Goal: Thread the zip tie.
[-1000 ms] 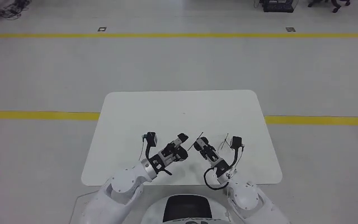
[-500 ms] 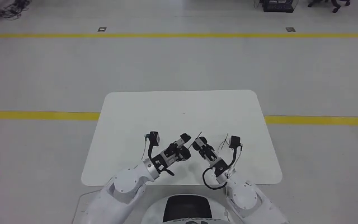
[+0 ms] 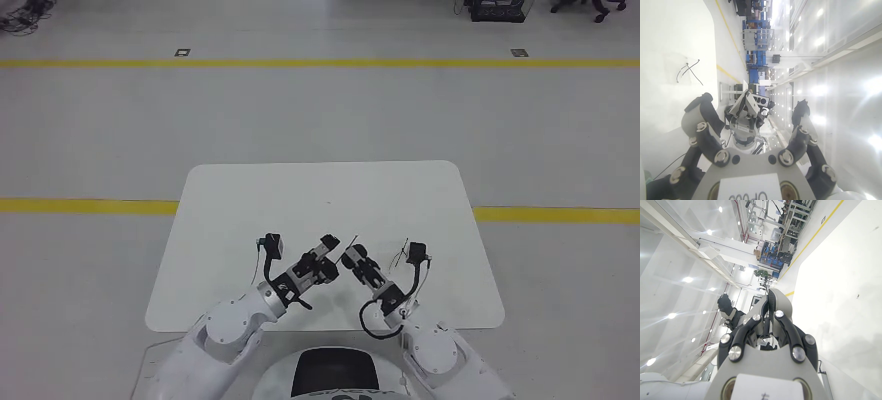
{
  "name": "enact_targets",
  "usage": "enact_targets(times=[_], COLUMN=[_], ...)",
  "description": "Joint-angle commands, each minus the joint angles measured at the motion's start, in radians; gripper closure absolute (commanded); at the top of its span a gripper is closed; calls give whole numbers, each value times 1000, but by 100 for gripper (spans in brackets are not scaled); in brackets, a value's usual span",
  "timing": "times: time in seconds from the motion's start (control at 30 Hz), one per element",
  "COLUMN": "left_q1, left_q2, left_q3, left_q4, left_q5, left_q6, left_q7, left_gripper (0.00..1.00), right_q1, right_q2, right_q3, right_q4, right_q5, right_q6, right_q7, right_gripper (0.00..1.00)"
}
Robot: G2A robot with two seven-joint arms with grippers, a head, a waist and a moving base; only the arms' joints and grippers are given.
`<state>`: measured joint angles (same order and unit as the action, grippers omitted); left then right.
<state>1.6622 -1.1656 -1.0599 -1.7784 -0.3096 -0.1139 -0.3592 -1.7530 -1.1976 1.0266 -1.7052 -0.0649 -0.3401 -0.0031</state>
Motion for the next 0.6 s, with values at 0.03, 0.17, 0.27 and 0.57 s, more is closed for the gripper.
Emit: enact_targets(times=[0.03, 0.17, 0.27, 0.57], left_q1=[-3, -3, -1, 0], left_q2=[1, 2, 4, 9], left_q3=[3, 2, 0, -1], left_q4=[1, 2, 2, 1], left_q5=[-3, -6, -5, -14], left_q6=[-4, -14, -23, -22], left_q7=[0, -1, -7, -17], left_gripper=[0, 0, 0, 51], right_q1=[1, 3, 4, 5], right_q2=[-2, -5, -7, -12], right_q3=[-3, -6, -5, -3], right_q4=[5, 14, 18, 20], right_q5=[-9, -17, -23, -27], right_q6=[1, 2, 1, 0], right_q7=[-7, -14, -22, -28], right_gripper=[100, 100, 100, 100])
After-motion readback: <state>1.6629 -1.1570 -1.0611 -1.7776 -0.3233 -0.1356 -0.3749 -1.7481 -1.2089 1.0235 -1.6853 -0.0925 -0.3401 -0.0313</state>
